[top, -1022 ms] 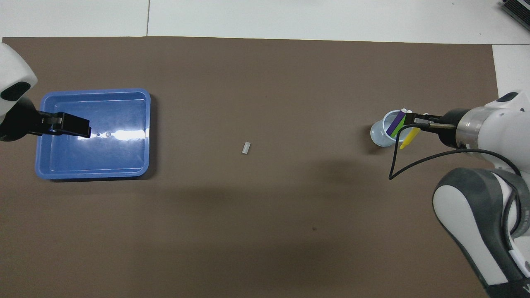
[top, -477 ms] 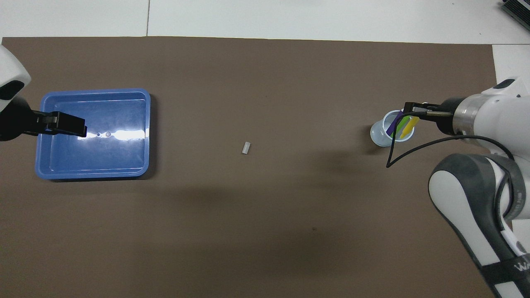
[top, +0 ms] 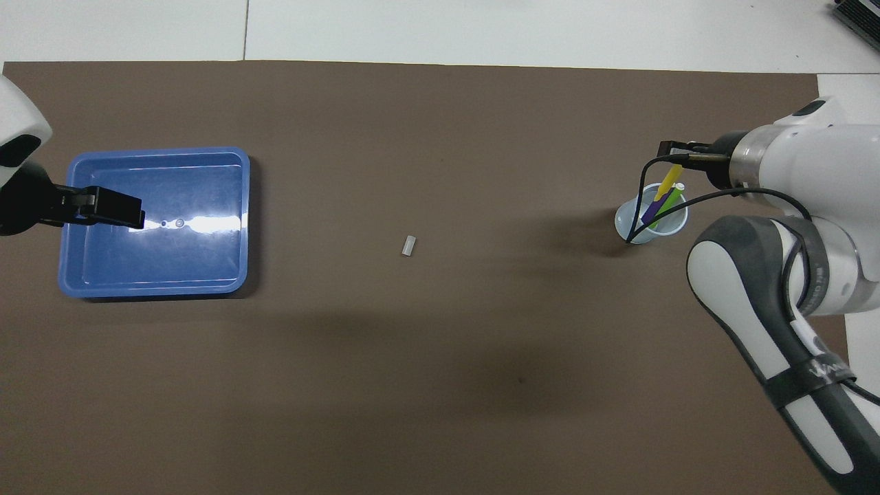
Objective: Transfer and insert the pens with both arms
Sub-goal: 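Lower the yellow pen into the white cup with the right gripper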
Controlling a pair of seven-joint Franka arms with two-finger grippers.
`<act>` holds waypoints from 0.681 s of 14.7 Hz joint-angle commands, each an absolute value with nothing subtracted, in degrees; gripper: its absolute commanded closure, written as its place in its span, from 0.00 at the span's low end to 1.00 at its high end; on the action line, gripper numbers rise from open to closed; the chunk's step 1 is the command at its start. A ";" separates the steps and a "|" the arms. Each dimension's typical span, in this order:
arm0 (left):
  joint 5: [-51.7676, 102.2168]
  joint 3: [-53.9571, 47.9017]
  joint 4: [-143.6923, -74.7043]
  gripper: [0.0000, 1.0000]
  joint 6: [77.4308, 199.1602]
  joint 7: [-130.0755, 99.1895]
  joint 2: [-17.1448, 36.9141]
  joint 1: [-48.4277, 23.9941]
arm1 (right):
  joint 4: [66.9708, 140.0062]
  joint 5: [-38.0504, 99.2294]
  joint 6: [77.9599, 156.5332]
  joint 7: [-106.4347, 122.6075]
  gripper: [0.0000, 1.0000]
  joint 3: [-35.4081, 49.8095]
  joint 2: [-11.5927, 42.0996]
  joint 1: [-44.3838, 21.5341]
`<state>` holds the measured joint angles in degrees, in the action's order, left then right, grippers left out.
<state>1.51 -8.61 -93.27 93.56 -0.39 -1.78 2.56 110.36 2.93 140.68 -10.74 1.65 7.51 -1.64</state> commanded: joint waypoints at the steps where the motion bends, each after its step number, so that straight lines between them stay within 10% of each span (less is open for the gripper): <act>1: 1.49 -8.35 -94.39 0.00 92.81 -1.05 -3.25 2.46 | 110.12 1.49 141.68 -10.11 1.00 2.29 8.88 -0.70; 10: 1.49 -8.35 -94.39 0.00 92.81 -1.05 -3.25 2.46 | 112.23 1.41 142.47 -10.02 1.00 2.29 9.05 0.18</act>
